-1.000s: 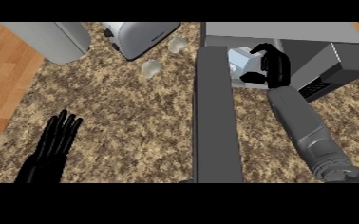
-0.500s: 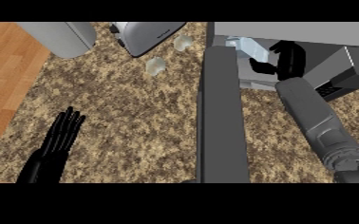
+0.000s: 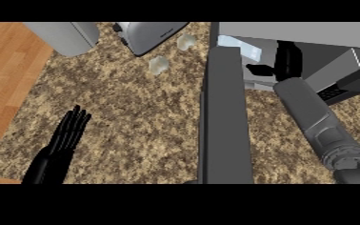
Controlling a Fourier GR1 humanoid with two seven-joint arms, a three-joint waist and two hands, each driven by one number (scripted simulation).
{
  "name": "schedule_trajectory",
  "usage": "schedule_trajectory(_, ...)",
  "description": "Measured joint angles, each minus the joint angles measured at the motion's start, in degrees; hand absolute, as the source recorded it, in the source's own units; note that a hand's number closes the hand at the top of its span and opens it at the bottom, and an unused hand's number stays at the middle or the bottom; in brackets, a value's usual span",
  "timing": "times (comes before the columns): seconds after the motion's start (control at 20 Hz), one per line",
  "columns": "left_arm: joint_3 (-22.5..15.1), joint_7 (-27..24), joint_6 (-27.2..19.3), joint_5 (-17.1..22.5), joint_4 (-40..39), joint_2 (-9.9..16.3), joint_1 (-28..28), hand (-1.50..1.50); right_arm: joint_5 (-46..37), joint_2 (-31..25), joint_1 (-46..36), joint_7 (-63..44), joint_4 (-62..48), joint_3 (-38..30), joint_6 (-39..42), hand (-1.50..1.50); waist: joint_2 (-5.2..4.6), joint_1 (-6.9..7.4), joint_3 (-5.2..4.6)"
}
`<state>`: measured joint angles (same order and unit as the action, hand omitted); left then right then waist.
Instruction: Pick up the milk, place it into the microwave and close the microwave
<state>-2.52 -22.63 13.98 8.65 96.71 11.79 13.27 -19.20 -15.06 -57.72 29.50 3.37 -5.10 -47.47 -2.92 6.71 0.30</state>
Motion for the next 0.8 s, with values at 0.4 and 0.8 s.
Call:
schedule_trajectory(0.4,-1.31,-0.9,0.8,-0.12,-0.82,-1.02,-0.3,-1.5,2.81,1.18,1.28,5.48,2.46,-2.72,7.61,-1.5,0.16,-0.6,0.06)
schedule_trajectory(0.8,-1.81,-1.87,1.47,-0.56,-1.24,-1.26,-0.17,-1.5,7.75,2.62,5.31,12.8,4.38,-7.69,13.56,-1.5,0.77,-1.97,0.01)
